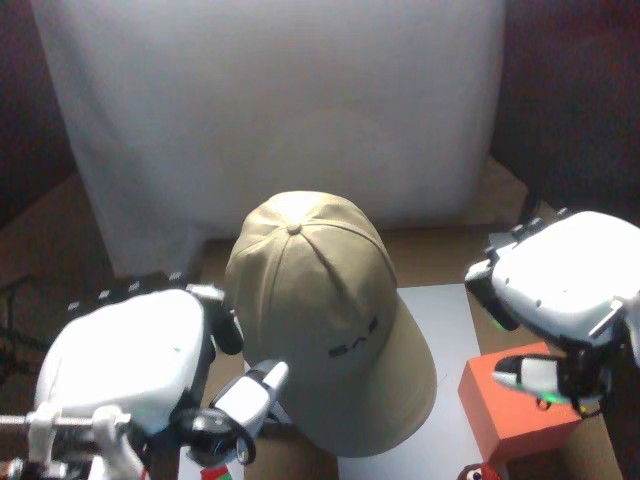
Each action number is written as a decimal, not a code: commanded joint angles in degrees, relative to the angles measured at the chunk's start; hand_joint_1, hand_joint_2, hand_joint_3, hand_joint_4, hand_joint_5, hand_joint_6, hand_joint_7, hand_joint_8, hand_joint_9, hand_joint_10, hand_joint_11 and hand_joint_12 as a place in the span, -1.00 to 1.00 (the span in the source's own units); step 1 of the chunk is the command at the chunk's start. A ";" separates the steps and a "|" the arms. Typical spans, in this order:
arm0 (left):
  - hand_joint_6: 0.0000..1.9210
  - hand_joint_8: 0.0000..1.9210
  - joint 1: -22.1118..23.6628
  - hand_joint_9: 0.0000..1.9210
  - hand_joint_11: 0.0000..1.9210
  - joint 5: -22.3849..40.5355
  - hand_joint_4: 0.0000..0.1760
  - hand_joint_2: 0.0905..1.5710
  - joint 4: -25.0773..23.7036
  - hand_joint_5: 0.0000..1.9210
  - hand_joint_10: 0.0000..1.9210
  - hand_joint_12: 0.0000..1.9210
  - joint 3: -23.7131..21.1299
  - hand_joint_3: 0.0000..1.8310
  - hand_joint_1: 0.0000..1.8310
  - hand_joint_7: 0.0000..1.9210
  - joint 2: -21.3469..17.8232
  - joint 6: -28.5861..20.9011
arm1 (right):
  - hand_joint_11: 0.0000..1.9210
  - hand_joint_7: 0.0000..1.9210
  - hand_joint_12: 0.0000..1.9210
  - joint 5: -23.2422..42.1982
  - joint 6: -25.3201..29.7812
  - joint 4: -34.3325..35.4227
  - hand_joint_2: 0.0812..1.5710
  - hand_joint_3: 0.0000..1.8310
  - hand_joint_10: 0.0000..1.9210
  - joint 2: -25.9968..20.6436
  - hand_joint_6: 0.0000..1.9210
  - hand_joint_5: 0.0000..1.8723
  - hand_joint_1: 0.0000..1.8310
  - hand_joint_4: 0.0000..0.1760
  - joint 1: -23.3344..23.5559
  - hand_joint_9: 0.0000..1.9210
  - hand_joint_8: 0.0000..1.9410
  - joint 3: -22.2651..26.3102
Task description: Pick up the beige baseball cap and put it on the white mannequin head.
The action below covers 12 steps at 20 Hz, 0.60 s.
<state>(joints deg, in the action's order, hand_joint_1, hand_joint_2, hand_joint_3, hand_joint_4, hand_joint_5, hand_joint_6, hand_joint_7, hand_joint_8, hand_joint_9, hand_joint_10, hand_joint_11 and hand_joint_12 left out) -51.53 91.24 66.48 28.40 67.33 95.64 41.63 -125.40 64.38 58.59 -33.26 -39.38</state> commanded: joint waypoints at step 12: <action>1.00 1.00 5.40 0.50 0.58 0.75 0.96 0.37 4.40 0.33 1.00 1.00 -3.38 -1.00 0.11 0.46 -0.78 11.59 | 1.00 0.72 1.00 2.06 4.06 -5.39 0.58 -0.95 1.00 0.22 1.00 0.58 0.08 1.00 2.54 0.95 1.00 0.31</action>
<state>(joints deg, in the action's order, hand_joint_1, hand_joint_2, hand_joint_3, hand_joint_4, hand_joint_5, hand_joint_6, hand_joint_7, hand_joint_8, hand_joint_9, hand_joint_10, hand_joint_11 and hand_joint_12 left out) -46.68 88.90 75.57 25.06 66.57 107.18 39.97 -121.56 61.67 59.13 -31.64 -39.05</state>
